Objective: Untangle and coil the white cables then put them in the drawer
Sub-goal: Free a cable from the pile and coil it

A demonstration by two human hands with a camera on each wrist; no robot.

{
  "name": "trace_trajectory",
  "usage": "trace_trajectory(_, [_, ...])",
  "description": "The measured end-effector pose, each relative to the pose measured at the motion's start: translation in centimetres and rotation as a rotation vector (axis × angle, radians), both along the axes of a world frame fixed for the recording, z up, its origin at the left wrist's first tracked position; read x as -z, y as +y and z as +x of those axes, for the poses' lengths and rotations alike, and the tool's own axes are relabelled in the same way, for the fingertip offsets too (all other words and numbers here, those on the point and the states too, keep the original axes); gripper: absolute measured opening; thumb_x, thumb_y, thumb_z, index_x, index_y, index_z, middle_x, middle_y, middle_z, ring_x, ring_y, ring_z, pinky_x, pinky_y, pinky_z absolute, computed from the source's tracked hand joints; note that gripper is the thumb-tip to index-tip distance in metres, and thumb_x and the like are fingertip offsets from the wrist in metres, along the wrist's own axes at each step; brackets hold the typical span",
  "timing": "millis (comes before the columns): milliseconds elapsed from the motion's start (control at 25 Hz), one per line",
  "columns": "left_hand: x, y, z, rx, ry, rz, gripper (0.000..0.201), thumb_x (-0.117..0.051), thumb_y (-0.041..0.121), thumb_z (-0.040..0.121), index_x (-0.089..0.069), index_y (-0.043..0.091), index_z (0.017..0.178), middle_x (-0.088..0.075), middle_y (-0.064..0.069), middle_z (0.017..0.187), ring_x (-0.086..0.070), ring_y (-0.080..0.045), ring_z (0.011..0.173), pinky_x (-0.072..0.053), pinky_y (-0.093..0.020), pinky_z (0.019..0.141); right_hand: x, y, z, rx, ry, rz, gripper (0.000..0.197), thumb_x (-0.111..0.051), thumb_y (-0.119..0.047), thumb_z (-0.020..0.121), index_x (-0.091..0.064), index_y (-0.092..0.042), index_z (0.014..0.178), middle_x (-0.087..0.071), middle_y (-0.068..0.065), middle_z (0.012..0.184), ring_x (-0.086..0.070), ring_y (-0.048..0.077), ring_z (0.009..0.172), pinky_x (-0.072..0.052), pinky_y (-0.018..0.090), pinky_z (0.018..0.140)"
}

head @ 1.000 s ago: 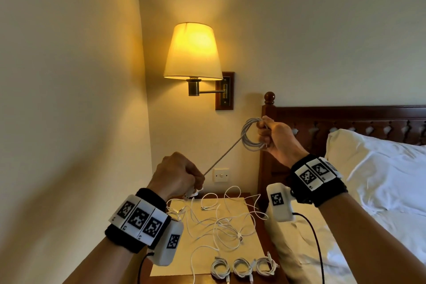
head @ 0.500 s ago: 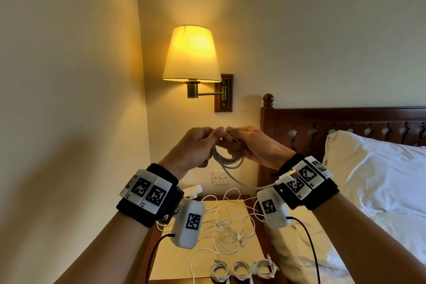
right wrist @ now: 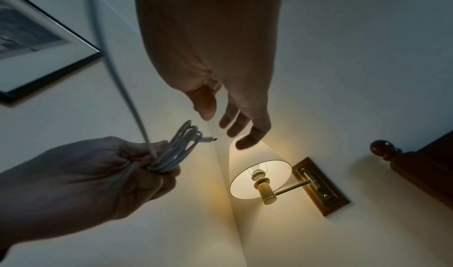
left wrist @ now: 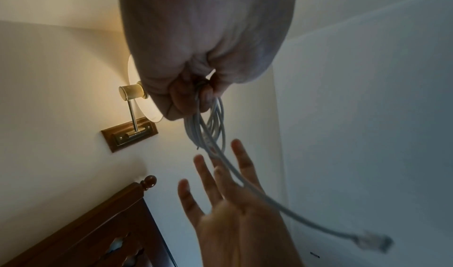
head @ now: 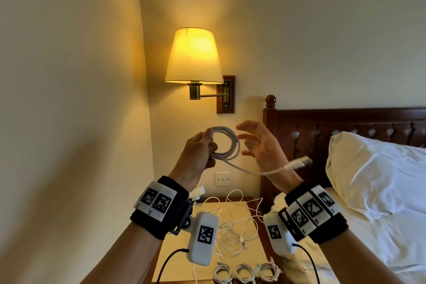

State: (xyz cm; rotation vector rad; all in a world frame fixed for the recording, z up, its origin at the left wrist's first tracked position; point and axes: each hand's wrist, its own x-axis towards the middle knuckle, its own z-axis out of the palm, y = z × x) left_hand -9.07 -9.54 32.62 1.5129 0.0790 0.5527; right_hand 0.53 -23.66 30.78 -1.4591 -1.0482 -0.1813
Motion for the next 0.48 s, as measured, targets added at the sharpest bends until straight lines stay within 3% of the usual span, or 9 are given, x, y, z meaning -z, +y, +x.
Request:
trace_trajectory(80, [-0.2,0.3,0.1,-0.054,-0.033,-0.088,0.030,-0.037,0.033,0.103,-0.048,0.016,0.081,-0.037,0.003,0.063,-0.033,-0.010,0.055,-0.031,-0.025,0.054,1.6,-1.1,-1.0,0.012,-0.139,-0.018,0.044,-0.055,0.013,0.086,-0.061,-0.023,0.111,-0.055,-0.006,0.132,-0.055,0.012,0.117,-0.054,0.030,0.091])
trace_trajectory(120, [-0.2,0.5,0.2,-0.080,-0.039,-0.117,0.030,-0.037,0.033,0.103,-0.048,0.016,0.081,-0.038,0.002,0.064,-0.033,-0.011,0.056,-0.032,-0.025,0.054,2.2,-1.5,-1.6,-0.052,-0.149,0.006,0.039,-0.059,0.010,0.085,-0.064,-0.020,0.109,-0.055,-0.006,0.134,-0.054,0.011,0.120,-0.052,0.029,0.092])
trace_trajectory(200, [-0.1,0.5,0.4,-0.106,-0.036,-0.163,0.030,-0.038,0.033,0.103,-0.047,0.016,0.080,-0.038,0.001,0.065,-0.033,-0.012,0.058,-0.032,-0.026,0.054,2.9,-2.0,-2.9,-0.167,-0.134,0.131,0.020,-0.065,-0.008,0.088,-0.068,-0.012,0.107,-0.060,0.000,0.129,-0.057,0.016,0.119,-0.053,0.029,0.087])
trace_trajectory(280, [0.1,0.3,0.5,-0.105,-0.042,-0.188,0.032,-0.038,0.033,0.103,-0.046,0.016,0.078,-0.037,0.001,0.066,-0.032,-0.012,0.059,-0.032,-0.026,0.055,3.1,-1.8,-3.5,-0.138,-0.093,0.313,0.026,-0.063,-0.025,0.090,-0.068,-0.007,0.107,-0.069,0.005,0.114,-0.064,0.020,0.104,-0.055,0.029,0.079])
trace_trajectory(400, [0.2,-0.3,0.4,-0.086,-0.080,-0.213,0.031,-0.038,0.033,0.103,-0.047,0.017,0.077,-0.038,0.002,0.066,-0.033,-0.011,0.060,-0.034,-0.025,0.054,3.0,-1.0,-3.0,-0.047,0.313,0.499,0.037,-0.061,-0.020,0.081,-0.065,-0.002,0.113,-0.072,0.005,0.084,-0.068,0.016,0.079,-0.058,0.024,0.071])
trace_trajectory(480, [0.1,-0.5,0.3,-0.059,-0.111,-0.216,0.032,-0.037,0.033,0.103,-0.047,0.018,0.077,-0.036,0.002,0.064,-0.032,-0.010,0.058,-0.034,-0.021,0.049,3.1,-0.9,-2.4,-0.040,0.587,0.467,0.042,-0.064,-0.016,0.079,-0.062,0.006,0.115,-0.072,0.010,0.079,-0.068,0.015,0.070,-0.059,0.022,0.065])
